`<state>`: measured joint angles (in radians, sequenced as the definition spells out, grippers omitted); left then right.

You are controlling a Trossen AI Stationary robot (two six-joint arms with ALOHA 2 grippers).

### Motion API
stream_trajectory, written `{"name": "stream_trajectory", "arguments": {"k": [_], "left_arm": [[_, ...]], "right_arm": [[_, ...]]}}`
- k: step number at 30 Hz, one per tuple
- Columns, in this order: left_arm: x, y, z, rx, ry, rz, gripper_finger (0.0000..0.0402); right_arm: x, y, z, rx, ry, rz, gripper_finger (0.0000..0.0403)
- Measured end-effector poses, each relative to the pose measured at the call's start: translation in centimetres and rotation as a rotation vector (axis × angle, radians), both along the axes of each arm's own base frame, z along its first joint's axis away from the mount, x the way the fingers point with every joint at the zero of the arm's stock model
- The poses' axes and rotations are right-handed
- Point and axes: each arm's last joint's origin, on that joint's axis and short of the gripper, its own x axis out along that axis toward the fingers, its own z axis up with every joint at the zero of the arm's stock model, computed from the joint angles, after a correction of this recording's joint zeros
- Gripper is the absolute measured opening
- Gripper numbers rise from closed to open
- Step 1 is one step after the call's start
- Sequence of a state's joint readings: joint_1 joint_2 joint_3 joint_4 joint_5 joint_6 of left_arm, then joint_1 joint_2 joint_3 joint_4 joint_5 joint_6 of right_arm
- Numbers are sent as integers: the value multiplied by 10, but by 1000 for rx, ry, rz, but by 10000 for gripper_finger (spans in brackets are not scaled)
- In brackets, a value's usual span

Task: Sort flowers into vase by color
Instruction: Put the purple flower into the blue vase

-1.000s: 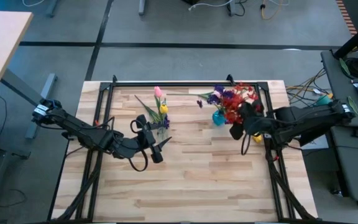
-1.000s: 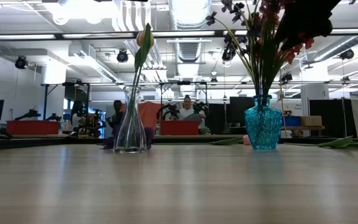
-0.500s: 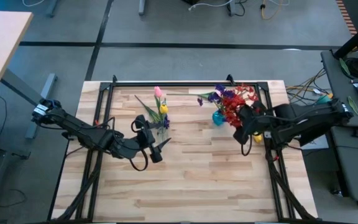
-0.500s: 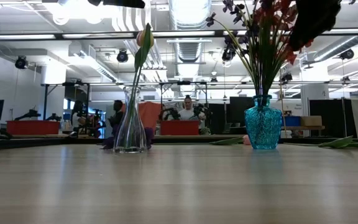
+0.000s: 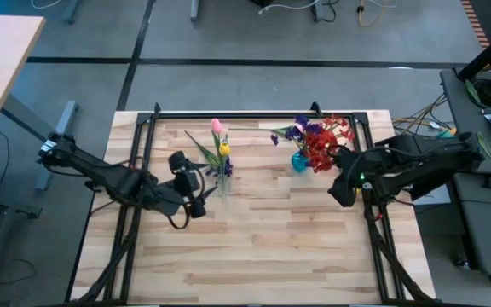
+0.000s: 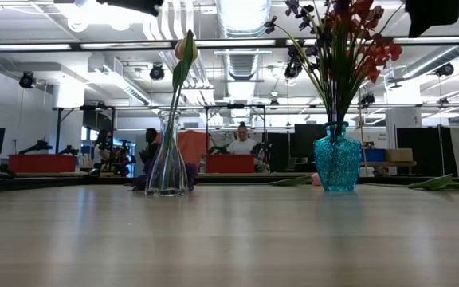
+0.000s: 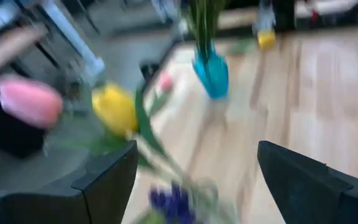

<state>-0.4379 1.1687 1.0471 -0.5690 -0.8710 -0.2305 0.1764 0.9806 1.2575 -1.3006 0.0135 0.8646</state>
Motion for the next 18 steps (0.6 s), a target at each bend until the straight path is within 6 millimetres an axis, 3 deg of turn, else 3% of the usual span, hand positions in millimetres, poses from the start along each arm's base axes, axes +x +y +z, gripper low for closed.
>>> {"name": "stream_trajectory", "arguments": {"k": [4, 10, 18], "left_arm": [[-14, 12, -2, -84, 167, 16, 314], [-31, 25, -26, -146, 430, 89, 314], [-34, 35, -55, -154, 519, 176, 314]], "right_arm": [[-3, 2, 3, 77, 10, 25, 235], [-3, 2, 4, 86, 10, 36, 235], [-4, 5, 4, 166, 23, 78, 235]]}}
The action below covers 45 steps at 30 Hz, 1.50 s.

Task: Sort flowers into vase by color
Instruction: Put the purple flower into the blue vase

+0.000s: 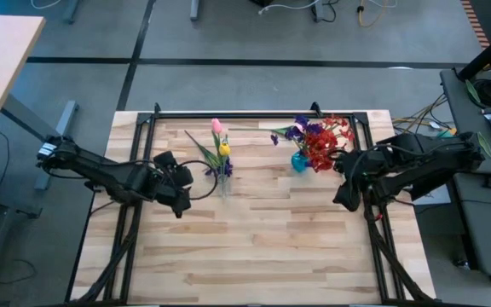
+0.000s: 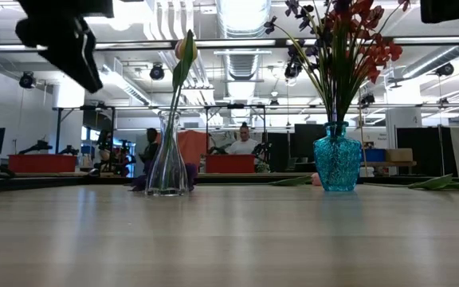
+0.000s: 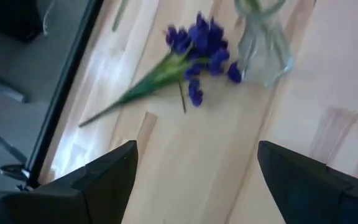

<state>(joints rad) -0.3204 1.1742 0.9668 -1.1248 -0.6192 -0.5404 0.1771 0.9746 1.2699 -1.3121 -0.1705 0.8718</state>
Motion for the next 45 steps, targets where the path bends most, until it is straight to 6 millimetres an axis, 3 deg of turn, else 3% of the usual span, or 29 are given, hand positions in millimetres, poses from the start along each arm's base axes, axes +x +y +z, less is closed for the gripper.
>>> {"name": "stream_trajectory", "arguments": {"k": [11, 27, 34, 40, 45], "left_arm": [[6, 31, -46, -68, 63, 26, 314], [3, 101, -46, -248, 38, 245, 314], [-9, 108, -28, -350, 107, 361, 313], [-6, 115, 13, -308, 41, 327, 313], [-8, 134, 45, -241, -33, 310, 313]], "right_arm": [[-2, 1, 3, 44, -7, 23, 235], [1, 1, 2, 30, -8, 31, 235], [1, 1, 2, 25, -10, 42, 235], [1, 1, 1, 15, -15, 61, 235], [1, 1, 1, 0, -24, 90, 235]]}}
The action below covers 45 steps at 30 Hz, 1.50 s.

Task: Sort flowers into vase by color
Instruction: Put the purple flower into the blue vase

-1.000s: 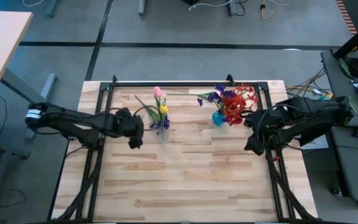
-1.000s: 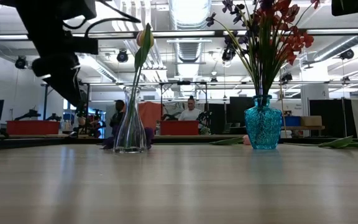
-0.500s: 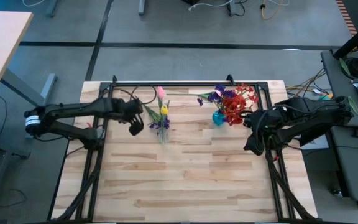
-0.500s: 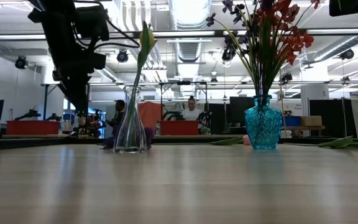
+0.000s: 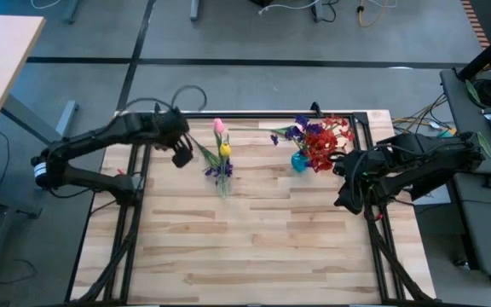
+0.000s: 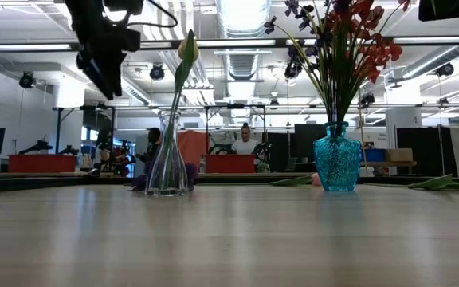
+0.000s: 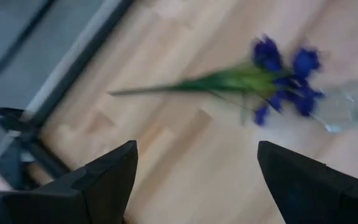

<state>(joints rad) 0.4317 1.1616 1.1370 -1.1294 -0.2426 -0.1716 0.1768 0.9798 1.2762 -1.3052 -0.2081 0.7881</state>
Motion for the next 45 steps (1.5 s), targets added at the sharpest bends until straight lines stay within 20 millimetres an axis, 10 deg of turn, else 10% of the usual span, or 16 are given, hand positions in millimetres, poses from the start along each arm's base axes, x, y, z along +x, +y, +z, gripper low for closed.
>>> {"name": "stream_trajectory", "arguments": {"k": [13, 33, 45], "left_arm": [[-25, 91, 16, 139, -103, -157, 313], [29, 130, -132, -195, 232, -520, 309], [51, 128, -171, -198, 367, -676, 306]], "right_arm": [[1, 0, 0, -16, -13, 32, 235], [2, 0, 0, 12, 4, -20, 235], [4, 1, -1, 15, 9, -29, 235]]}}
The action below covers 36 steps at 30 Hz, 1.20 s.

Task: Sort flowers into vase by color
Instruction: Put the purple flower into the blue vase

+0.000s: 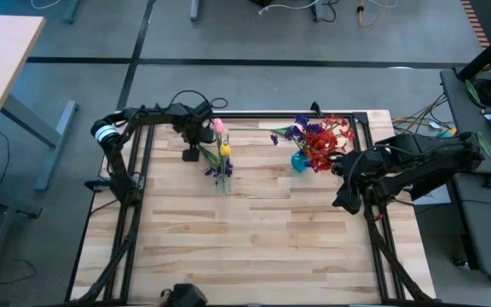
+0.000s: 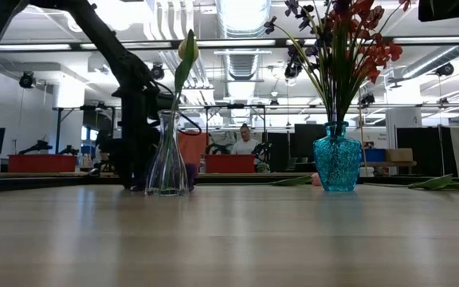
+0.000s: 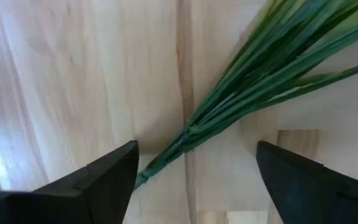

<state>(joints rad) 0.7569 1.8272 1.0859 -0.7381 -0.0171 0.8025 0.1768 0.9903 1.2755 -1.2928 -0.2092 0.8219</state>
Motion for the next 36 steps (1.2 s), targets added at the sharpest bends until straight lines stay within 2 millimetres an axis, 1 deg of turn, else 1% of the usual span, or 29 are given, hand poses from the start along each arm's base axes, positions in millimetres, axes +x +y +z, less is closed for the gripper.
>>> {"name": "stream_trajectory", "arguments": {"k": [3, 5, 8, 12, 13, 14, 19, 21, 25, 30, 36], "left_arm": [[1, -1, -1, -1, 3, -21, 280], [2, -1, -1, -6, 2, -23, 247], [2, -3, -1, -7, 1, -27, 175], [2, -4, -1, -21, 2, -20, 51], [1, -4, -1, -27, 5, -14, 27], [1, -4, -1, -30, 7, -5, 16], [-5, -7, 7, -21, 38, 0, 6], [-8, -9, 16, 2, 42, -4, 5], [-14, -10, 39, 128, 59, 7, 3], [-28, -13, 83, 240, -59, 69, 2], [-56, -17, 157, 423, -308, 270, 1]], "right_arm": [[1, 0, 0, 1, 0, -1, 235], [1, 0, 0, 2, 1, -4, 235], [1, 0, 0, 2, -1, -4, 235], [1, 0, 0, 3, -5, -4, 235], [1, 0, 0, 3, -5, -4, 235], [1, 0, 0, 3, -5, -4, 235], [1, 0, 0, 10, -7, -1, 235], [1, 0, 2, 12, -13, 0, 235], [1, 0, 5, 14, -26, 0, 235], [1, 1, 9, 13, -47, 8, 235], [1, 0, 11, -9, -74, 42, 235]]}}
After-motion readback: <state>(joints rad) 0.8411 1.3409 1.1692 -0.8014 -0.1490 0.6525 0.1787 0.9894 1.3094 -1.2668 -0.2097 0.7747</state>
